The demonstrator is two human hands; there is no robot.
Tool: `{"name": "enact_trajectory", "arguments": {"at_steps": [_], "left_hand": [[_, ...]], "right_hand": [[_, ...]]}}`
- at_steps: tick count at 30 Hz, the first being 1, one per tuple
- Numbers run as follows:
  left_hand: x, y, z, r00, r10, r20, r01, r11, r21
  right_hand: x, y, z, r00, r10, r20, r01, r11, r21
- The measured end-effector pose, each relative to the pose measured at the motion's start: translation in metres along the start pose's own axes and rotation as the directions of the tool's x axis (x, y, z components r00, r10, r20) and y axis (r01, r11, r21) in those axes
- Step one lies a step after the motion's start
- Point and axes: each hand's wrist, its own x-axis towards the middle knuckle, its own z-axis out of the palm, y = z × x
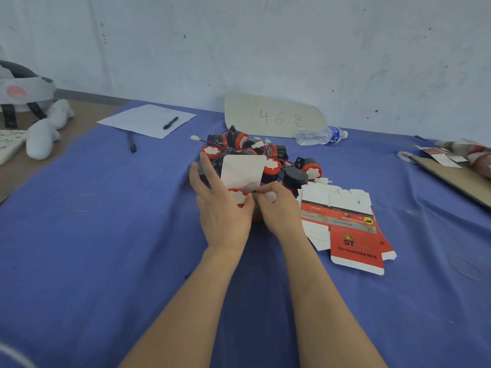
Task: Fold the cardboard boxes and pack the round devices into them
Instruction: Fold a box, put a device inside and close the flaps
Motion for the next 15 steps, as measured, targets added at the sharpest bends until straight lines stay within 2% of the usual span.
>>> {"name": "enact_trajectory", "arguments": {"at_steps": [7,15], "left_hand": [[0.0009,-0.0024,0.0008,0.991,-0.110,0.079,0.118,0.988,-0.103],[-0.0053,0.0008,-0.0024,0.990,-0.045,0.134,0.057,0.994,-0.088]], "right_hand": [[0.0004,-0.0024,0.0018,1.000,0.007,-0.009,-0.008,0.999,-0.032],[0.0006,-0.0016,0.0018,0.994,0.065,-0.092,-0.067,0.998,-0.022]]}}
